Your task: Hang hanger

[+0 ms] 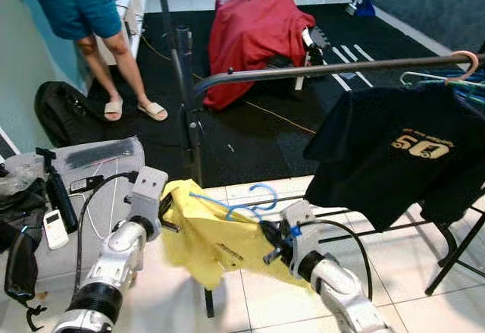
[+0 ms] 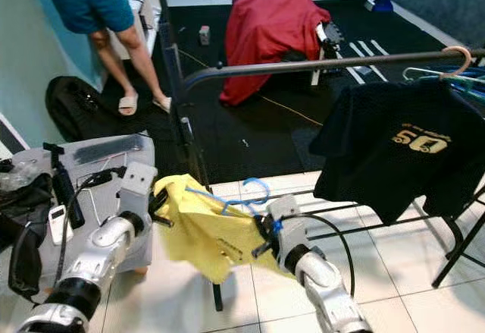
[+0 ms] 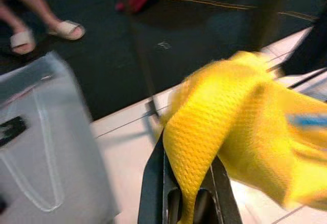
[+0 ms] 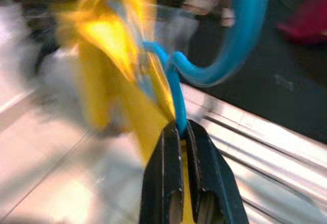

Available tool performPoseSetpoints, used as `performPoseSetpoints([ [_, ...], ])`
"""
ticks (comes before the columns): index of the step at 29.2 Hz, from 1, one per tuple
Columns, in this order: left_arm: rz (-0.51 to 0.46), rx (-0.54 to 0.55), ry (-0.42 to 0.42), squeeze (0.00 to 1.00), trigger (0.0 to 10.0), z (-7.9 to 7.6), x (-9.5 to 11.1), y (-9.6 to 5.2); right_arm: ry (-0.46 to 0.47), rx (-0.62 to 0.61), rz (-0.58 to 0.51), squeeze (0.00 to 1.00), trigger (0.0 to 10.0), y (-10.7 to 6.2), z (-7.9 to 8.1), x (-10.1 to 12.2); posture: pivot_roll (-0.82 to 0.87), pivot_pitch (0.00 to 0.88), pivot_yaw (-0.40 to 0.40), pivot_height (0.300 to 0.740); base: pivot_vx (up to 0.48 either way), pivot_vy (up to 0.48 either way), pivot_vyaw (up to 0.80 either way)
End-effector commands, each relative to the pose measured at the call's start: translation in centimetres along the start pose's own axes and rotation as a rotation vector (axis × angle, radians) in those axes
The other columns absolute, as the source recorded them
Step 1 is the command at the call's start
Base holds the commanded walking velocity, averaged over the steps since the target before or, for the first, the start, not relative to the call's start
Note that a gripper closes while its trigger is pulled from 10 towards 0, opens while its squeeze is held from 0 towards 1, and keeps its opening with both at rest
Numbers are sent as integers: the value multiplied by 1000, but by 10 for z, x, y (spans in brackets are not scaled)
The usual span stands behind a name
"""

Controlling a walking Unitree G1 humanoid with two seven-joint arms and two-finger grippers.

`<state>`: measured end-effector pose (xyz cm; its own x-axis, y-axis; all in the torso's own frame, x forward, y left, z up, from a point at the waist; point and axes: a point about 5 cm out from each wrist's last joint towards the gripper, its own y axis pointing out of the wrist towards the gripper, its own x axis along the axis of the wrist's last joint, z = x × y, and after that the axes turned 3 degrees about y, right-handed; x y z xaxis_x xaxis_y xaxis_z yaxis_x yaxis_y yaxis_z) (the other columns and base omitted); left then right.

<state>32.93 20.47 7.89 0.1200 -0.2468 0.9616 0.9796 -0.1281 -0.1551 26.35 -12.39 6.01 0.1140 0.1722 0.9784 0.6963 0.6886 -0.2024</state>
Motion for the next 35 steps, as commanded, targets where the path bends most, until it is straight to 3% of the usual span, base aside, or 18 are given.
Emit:
performPoseSetpoints([
  [1,16,48,7,0,0,13,-2,-2,-17,86,-15,0,10000,-1,10,-1,-75,111,16,740,0,0,0],
  [2,22,88,9,0,0,25,0,-2,-31,124,-54,0,10000,-5,6,2,-74,111,14,740,0,0,0],
  [6,75,136,-4,0,0,41,-3,0,-26,148,-119,0,10000,-5,4,7,-76,107,18,740,0,0,0],
  [11,100,124,-13,0,0,42,-7,0,-21,126,-129,0,10000,-2,4,7,-82,107,22,740,0,0,0],
  [13,112,48,-29,0,0,33,-9,1,-16,95,-125,0,10000,2,5,7,-85,107,27,740,0,0,0],
  [15,96,-117,-76,0,0,-8,-11,5,163,-53,-152,0,10000,24,9,9,-59,95,35,740,0,0,0],
  [16,96,-117,-76,0,0,-8,-11,5,163,-53,-152,0,10000,24,9,9,-59,95,35,740,0,0,0],
  [18,86,-95,-133,0,0,-24,-12,5,345,-180,-151,0,10000,30,-1,5,-55,93,34,740,0,0,0],
  [20,86,-75,-144,0,0,-24,-13,5,375,-198,-150,0,10000,28,-4,3,-55,93,34,740,0,0,0],
  [21,134,-62,-150,0,0,-29,-24,2,440,-320,-36,0,10000,29,-16,-16,-57,80,36,740,0,0,0],
  [22,134,-62,-150,0,0,-29,-24,2,440,-320,-36,0,10000,29,-16,-16,-57,80,36,740,0,0,0],
  [23,186,-58,-143,0,0,-34,-35,-2,469,-384,63,0,10000,31,-19,-31,-58,76,39,740,0,0,0],
  [25,233,-63,-130,0,0,-38,-44,-5,476,-414,122,0,10000,34,-18,-39,-55,76,40,740,0,0,0],
  [31,263,-68,-112,0,0,-38,-51,-7,450,-331,87,0,10000,45,-11,-33,-47,69,37,740,0,0,0],
  [32,261,-49,-108,0,0,-30,-52,-9,434,-240,22,0,10000,50,-6,-23,-43,64,29,740,0,0,0],
  [33,261,-49,-108,0,0,-30,-52,-9,434,-240,22,0,10000,50,-6,-23,-43,64,29,740,0,0,0],
  [34,256,-15,-104,0,0,-18,-53,-11,415,-138,-51,0,10000,49,-2,-14,-40,62,23,740,0,0,0],
  [35,256,-15,-104,0,0,-18,-53,-11,415,-138,-51,0,10000,49,-2,-14,-40,62,23,740,0,0,0],
])
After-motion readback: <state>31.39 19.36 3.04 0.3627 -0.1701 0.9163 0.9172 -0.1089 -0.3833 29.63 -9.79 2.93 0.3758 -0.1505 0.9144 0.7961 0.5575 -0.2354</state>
